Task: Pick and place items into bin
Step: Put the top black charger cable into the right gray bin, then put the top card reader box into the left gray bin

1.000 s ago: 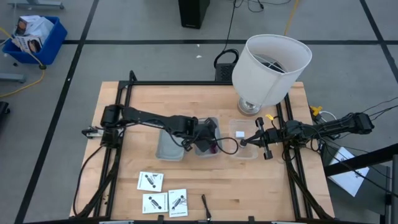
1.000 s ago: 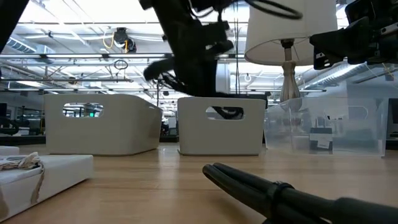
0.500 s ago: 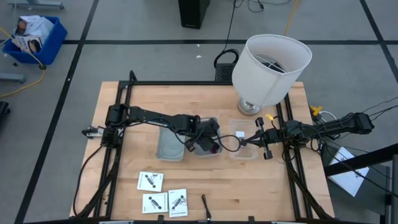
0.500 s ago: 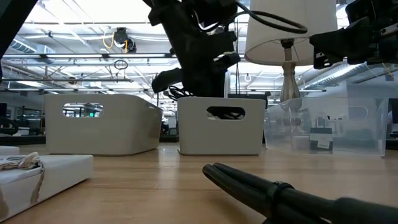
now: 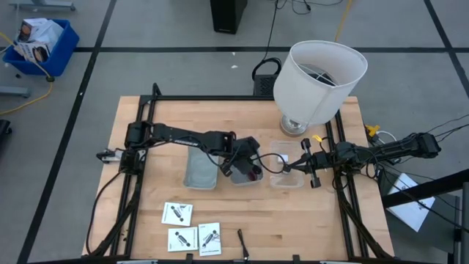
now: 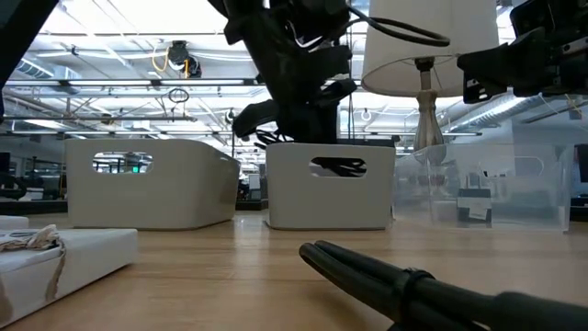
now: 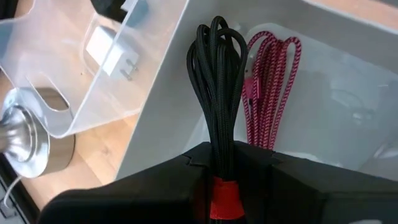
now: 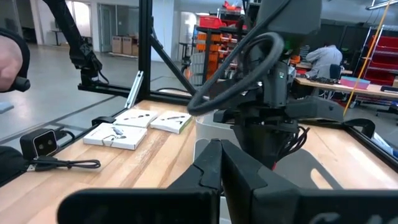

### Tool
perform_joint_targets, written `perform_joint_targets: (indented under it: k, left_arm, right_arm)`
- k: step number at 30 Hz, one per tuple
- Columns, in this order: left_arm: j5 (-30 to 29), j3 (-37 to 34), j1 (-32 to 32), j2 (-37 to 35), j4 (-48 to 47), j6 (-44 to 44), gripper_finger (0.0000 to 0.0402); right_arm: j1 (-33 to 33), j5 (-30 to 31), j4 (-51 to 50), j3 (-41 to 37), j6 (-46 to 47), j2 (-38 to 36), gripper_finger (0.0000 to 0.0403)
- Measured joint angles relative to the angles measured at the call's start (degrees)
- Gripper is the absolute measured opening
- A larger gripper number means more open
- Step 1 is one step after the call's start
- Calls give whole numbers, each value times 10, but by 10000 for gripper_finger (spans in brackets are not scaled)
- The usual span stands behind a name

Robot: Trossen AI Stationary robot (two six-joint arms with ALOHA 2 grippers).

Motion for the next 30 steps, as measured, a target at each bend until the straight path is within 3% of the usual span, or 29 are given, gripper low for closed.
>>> perform_joint_targets:
  k: [15, 25, 30]
  left_arm:
    - [-1, 0, 4, 0, 2, -40, 117]
    - [-85, 0, -28, -39, -6, -59, 93]
    - [-73, 0, -89, -113, -19, -191, 74]
  right_arm:
    - [0, 0, -1, 0, 0, 0, 2]
    - [0, 0, -1, 0, 0, 0, 2]
    - [0, 0, -11, 0, 0, 0, 2]
